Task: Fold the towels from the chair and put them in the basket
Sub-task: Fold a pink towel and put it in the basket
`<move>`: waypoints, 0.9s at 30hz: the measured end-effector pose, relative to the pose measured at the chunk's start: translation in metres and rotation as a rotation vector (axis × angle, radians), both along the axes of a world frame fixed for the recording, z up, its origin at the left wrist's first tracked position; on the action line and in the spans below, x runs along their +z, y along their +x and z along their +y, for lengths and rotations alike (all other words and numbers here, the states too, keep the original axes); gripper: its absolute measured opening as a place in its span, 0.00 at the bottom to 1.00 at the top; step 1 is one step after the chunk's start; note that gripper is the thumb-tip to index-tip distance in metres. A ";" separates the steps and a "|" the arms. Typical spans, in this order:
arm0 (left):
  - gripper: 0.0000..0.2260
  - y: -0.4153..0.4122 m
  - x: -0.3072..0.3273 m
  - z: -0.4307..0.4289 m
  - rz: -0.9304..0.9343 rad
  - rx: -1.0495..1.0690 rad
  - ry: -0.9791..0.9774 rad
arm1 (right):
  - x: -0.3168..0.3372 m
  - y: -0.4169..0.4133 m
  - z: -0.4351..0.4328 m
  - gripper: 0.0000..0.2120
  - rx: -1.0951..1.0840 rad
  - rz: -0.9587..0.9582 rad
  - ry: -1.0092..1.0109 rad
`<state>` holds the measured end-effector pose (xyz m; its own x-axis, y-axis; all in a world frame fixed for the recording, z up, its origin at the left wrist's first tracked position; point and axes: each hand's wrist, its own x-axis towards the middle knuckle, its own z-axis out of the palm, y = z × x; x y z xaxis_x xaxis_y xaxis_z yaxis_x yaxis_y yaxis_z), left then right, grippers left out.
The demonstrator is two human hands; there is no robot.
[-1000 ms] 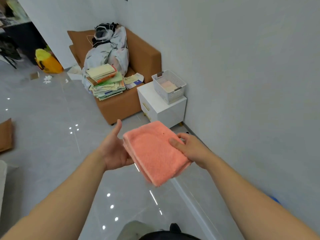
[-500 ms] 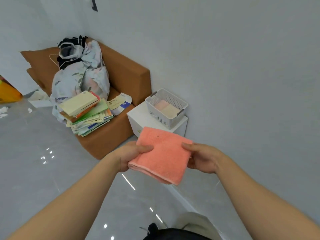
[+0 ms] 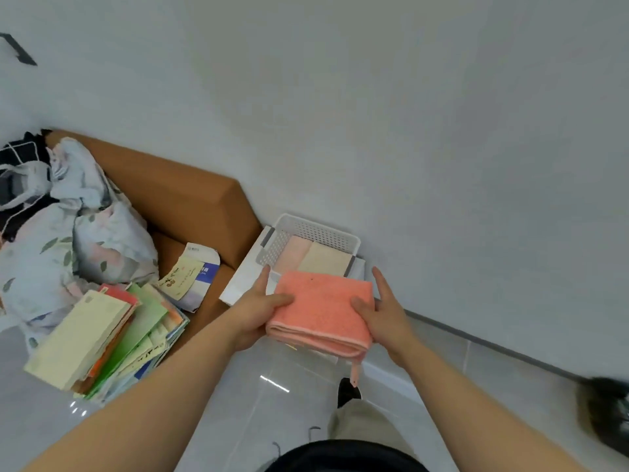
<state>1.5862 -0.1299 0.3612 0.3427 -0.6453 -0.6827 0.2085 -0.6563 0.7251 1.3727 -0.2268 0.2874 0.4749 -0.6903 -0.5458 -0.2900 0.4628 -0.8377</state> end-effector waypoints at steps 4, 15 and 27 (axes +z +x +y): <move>0.23 0.063 0.002 -0.046 0.066 -0.118 0.023 | 0.008 0.049 -0.034 0.27 0.051 0.083 -0.084; 0.41 0.198 -0.048 -0.177 -0.135 -0.950 0.178 | -0.016 0.157 -0.063 0.59 -0.054 0.125 0.244; 0.20 0.196 -0.075 -0.265 -1.035 -2.041 0.114 | -0.034 0.262 -0.032 0.22 -0.178 0.517 0.206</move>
